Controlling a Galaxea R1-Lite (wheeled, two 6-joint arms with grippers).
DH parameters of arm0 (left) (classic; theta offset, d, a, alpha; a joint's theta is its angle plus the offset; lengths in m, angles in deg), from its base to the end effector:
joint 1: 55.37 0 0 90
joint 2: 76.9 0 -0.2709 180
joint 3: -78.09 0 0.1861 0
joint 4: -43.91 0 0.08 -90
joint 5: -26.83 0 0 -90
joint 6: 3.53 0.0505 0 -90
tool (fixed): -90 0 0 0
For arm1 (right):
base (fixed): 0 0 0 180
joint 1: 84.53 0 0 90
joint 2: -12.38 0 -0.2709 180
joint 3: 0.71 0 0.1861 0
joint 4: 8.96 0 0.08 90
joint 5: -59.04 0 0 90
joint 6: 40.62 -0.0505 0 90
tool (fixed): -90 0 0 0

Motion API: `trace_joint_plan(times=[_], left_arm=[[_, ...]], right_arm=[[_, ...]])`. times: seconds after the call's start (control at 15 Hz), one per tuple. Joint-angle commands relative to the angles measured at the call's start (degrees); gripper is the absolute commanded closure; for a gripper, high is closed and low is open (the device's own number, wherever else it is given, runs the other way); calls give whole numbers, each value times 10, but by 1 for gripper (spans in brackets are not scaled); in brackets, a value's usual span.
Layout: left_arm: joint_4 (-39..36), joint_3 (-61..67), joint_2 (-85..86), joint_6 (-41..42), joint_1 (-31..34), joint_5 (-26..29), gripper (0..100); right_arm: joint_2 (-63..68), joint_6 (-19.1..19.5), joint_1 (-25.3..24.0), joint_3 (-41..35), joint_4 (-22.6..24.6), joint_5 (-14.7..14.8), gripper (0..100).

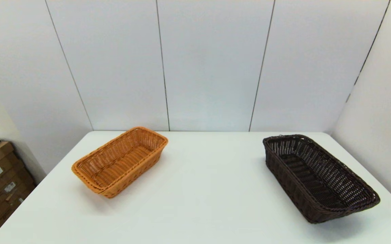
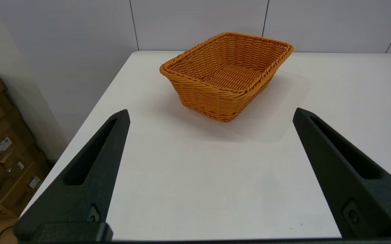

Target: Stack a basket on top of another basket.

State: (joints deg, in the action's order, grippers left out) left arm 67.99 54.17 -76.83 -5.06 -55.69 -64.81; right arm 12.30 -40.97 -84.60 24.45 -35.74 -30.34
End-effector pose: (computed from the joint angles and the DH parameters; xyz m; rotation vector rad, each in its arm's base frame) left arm 0.0296 0.0013 0.0751 -0.0267 0.0013 0.0231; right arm 0.0279 -0.0005 0.0755 0.0059 0.0268 -0.0097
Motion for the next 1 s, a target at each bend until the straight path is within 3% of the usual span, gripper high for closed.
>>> trace_joint_plan(times=[0.07, 1.0], left_arm=[[-1, 0, 0, 0, 1, 0, 0], [-1, -1, 0, -15, 0, -2, 0]], right_arm=[[0, 0, 0, 0, 0, 0, 0], [0, -1, 0, 0, 0, 0, 0]])
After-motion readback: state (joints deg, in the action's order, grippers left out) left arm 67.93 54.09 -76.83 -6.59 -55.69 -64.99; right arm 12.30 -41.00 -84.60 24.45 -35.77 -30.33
